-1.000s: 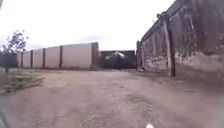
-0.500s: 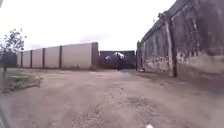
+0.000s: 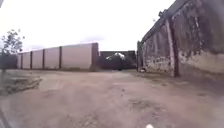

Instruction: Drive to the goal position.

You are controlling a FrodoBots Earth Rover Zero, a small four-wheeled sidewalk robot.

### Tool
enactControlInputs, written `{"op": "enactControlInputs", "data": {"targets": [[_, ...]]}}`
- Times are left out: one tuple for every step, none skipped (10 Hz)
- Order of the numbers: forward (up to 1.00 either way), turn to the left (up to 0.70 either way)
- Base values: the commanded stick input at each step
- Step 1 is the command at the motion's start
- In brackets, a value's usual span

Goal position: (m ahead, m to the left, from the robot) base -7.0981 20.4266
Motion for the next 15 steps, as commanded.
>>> {"op": "enactControlInputs", "data": {"targets": [[0.30,0.00],[0.30,0.00],[0.30,0.00],[0.30,0.00],[0.30,0.00],[0.30,0.00],[0.30,0.00],[0.30,0.00],[0.30,0.00],[0.30,0.00],[0.30,0.00],[0.30,0.00],[0.30,0.00],[0.30,0.00],[0.30,0.00]]}}
